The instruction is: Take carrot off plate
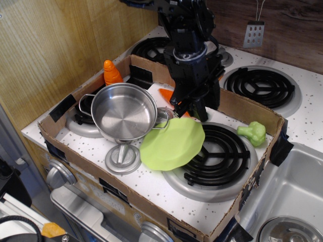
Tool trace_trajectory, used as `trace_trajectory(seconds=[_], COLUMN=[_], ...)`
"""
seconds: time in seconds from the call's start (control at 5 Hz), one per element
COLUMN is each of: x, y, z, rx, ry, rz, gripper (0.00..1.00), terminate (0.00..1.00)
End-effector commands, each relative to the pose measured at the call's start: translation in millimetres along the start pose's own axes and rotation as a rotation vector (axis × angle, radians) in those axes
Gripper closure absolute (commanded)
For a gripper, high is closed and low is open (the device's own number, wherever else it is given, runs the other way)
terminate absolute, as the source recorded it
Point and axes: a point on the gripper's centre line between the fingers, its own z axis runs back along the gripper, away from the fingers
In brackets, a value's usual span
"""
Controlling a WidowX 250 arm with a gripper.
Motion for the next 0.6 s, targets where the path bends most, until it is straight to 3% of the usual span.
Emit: trace_trajectory(seconds=[0.0,0.2,0.4], x=[7,5,8], y=[-16,-23,-28], z=[21,29,38], rx=[-0.022,0.019,0.055], ry=[-0.051,-0.097,-0.148], rz=[-0.039,-0.097,-0.262], gripper=[0.0,0.0,0.0], terminate=[0.0,0.0,1.0])
